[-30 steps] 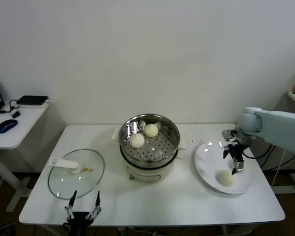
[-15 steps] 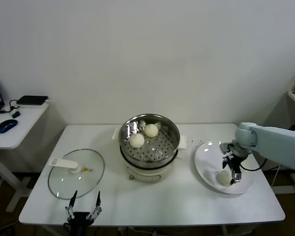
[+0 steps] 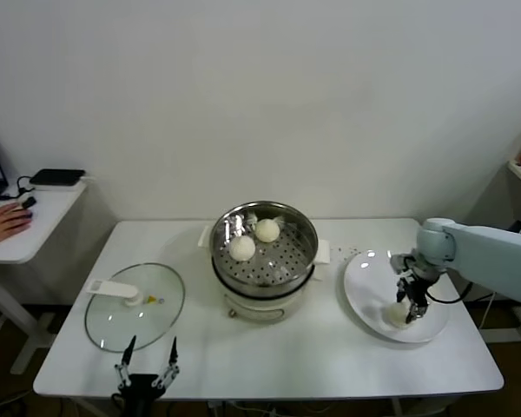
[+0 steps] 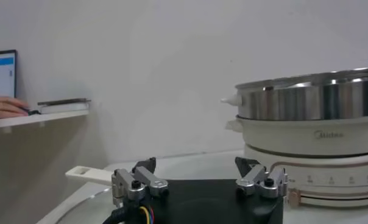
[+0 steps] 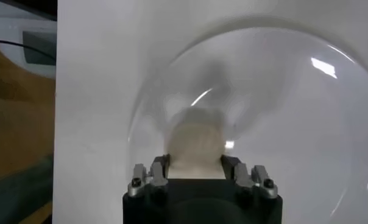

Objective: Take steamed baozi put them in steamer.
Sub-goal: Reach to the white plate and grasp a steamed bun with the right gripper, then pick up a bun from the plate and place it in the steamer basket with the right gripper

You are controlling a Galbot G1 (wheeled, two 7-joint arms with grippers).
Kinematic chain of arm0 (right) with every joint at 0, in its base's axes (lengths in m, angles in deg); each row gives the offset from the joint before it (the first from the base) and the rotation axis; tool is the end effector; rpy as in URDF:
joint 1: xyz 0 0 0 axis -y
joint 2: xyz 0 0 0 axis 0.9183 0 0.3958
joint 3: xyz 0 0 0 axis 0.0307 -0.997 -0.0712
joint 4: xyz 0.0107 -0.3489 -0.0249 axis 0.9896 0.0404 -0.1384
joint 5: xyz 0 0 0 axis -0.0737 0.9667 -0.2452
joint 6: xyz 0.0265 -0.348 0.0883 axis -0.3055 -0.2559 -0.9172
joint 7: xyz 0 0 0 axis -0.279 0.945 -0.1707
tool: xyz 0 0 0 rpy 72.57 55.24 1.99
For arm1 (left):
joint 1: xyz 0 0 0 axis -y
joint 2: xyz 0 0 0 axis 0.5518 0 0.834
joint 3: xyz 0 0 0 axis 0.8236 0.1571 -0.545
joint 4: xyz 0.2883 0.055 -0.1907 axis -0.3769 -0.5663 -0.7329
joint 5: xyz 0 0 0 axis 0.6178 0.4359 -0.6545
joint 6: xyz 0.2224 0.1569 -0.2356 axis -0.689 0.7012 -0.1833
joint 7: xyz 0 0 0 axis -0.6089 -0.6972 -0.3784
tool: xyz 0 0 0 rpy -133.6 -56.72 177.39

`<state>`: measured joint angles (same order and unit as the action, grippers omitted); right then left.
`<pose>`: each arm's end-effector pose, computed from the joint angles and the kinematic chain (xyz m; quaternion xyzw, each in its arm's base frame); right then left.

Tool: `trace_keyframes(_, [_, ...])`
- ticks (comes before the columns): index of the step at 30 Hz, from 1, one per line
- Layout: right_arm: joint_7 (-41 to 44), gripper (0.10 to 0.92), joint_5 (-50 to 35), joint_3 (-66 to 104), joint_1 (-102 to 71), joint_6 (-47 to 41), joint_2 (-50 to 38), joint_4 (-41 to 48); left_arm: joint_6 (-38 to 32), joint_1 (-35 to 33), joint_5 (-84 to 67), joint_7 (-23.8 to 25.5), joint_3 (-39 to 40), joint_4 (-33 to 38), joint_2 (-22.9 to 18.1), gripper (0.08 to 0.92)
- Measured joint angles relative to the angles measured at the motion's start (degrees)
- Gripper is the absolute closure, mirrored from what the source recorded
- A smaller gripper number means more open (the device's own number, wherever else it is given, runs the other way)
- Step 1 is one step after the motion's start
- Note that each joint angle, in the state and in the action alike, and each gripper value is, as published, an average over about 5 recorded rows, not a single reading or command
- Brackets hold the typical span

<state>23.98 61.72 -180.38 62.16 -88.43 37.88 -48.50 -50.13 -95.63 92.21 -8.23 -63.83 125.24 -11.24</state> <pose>0.5234 -0.1731 -0.2162 0.5224 -0.4621 0.5140 0.4995 0.1015 0.0435 -0.4215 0.0129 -0.9985 -0.0520 0.0085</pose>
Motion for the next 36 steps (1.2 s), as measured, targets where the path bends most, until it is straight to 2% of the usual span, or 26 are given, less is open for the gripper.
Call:
trace_keyframes(9, [2.4, 0.459, -4.4, -6.6, 13.2, 3.6, 3.0, -3.2, 0.1, 0.0, 0.1, 0.0, 0.1, 0.1, 0.0, 0.177])
trace_keyframes(18, [3.3, 0.454, -6.9, -7.1, 26.1, 10.9, 8.1, -9.2, 0.1, 0.1, 0.3, 0.1, 0.3, 0.0, 0.0, 0.177])
trace_keyframes(27, [1.6, 0.441, -1.4, -1.0, 29.6, 18.2, 14.9, -16.2, -0.1, 0.1, 0.6, 0.0, 0.6, -0.2, 0.0, 0.177])
trace_keyframes(36, [-1.0, 0.431, 6.3, 3.0, 24.3, 21.3, 22.6, -16.6, -0.3, -0.2, 0.6, 0.0, 0.3, 0.0, 0.0, 0.177])
